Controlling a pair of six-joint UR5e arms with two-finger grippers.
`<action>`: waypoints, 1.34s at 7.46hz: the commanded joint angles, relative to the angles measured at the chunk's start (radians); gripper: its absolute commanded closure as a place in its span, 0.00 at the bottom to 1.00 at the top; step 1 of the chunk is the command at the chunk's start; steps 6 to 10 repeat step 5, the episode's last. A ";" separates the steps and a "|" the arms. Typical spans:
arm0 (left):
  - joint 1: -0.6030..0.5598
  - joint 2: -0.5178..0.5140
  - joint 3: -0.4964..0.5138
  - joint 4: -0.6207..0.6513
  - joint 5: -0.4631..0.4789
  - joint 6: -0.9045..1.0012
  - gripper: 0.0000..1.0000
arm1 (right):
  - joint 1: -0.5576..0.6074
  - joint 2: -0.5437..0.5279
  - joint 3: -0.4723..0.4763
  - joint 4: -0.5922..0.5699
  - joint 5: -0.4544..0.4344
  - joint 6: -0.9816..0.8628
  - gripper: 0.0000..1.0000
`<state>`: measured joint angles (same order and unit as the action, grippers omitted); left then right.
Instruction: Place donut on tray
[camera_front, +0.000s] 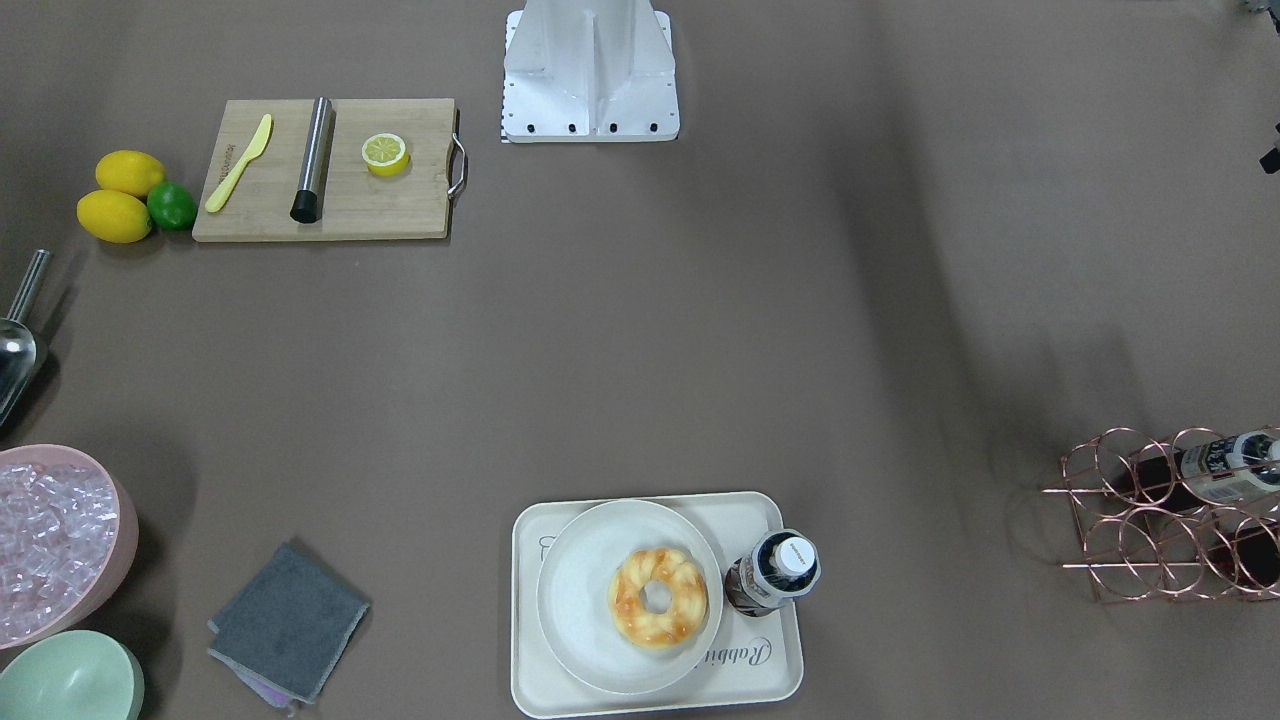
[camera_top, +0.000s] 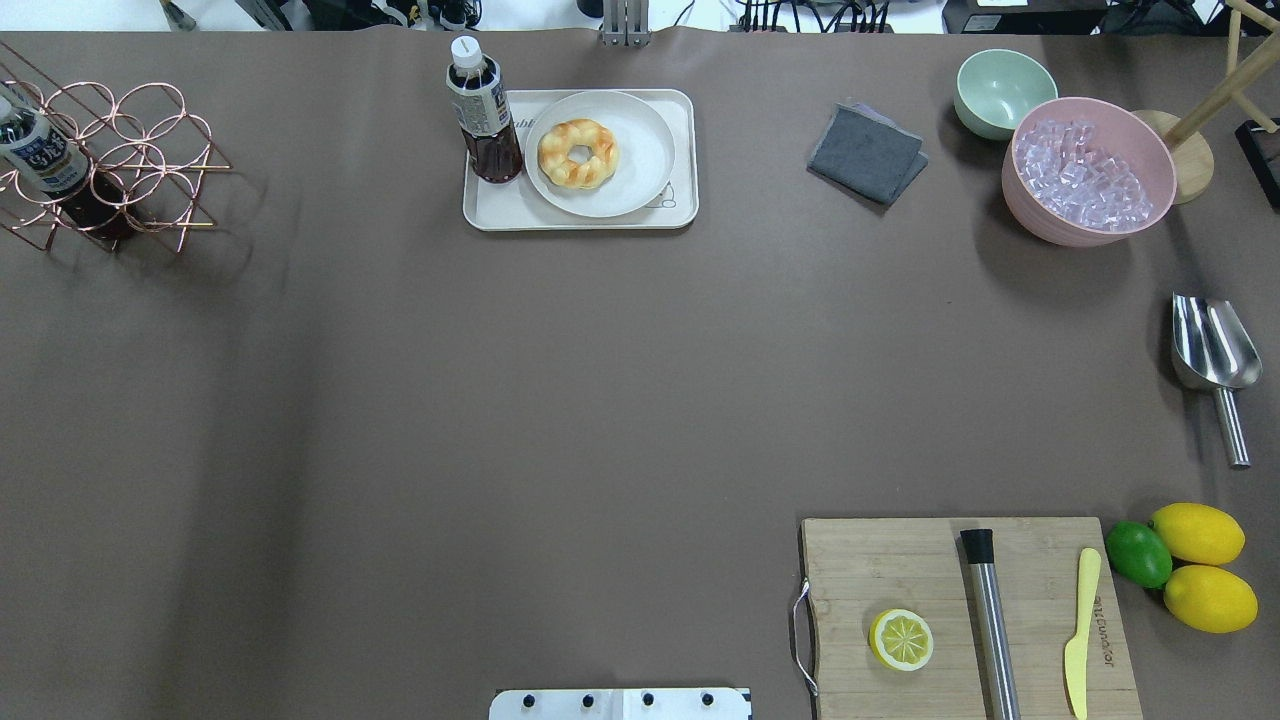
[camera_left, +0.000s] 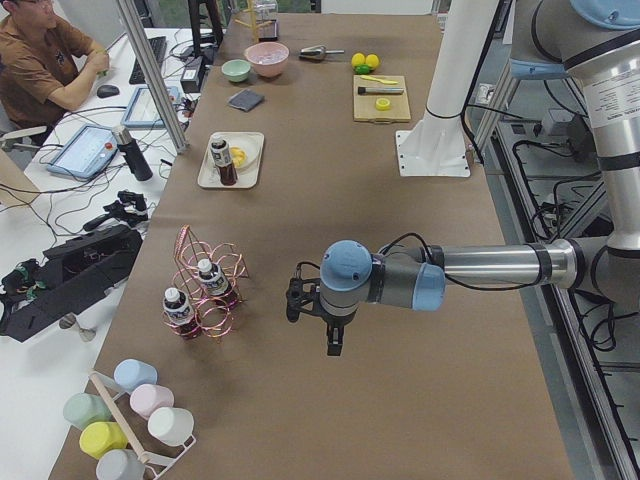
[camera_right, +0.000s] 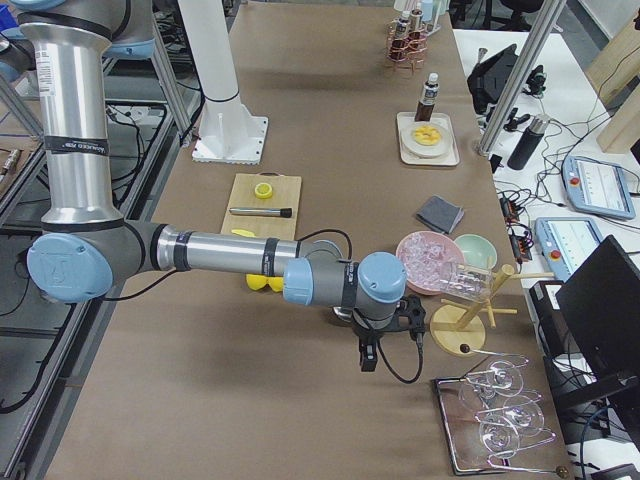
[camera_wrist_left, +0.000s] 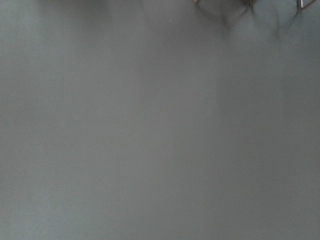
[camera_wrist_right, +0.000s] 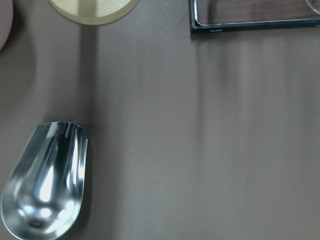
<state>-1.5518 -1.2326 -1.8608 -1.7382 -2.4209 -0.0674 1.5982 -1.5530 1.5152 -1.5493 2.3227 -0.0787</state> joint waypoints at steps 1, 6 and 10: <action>0.024 -0.007 -0.003 0.005 0.026 0.000 0.02 | -0.015 0.017 0.020 -0.044 -0.006 0.005 0.00; 0.015 -0.004 -0.008 -0.001 0.029 -0.003 0.02 | -0.017 0.011 0.023 -0.045 -0.005 0.005 0.00; 0.015 -0.004 -0.008 -0.001 0.029 -0.003 0.02 | -0.017 0.011 0.023 -0.045 -0.005 0.005 0.00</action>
